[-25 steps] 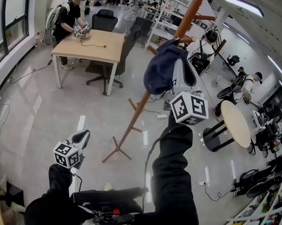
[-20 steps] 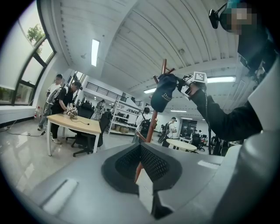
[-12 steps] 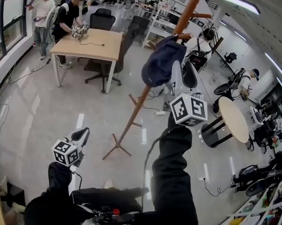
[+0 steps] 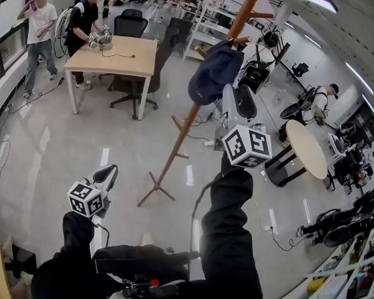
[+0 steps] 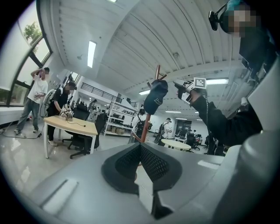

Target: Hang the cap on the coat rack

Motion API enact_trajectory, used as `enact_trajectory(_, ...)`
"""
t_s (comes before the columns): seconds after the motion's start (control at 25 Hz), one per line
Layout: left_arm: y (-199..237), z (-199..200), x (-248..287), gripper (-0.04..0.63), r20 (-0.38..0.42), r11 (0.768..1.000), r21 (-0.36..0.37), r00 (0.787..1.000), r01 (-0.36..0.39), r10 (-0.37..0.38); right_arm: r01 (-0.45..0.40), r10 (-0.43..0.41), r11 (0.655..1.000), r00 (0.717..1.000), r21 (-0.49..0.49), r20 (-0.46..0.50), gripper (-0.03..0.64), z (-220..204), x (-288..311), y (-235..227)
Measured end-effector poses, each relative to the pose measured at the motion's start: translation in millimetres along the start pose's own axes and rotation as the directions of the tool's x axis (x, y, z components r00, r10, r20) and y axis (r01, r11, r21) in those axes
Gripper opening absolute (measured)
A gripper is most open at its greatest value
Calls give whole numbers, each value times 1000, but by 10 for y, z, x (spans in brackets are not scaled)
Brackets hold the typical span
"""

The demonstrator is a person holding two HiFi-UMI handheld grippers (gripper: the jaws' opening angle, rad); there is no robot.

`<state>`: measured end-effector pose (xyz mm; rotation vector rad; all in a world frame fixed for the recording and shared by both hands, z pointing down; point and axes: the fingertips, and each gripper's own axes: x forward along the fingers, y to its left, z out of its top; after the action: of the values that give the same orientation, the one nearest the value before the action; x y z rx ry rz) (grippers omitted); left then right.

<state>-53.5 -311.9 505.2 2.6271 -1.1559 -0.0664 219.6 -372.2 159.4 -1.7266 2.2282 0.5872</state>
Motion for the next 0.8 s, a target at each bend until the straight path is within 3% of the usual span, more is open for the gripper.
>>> enact_trajectory(0.8,-327,86,-664,3,7,994,43,995,97,-98,83,-80,996,990,25,-113,190,-62,-1024,478)
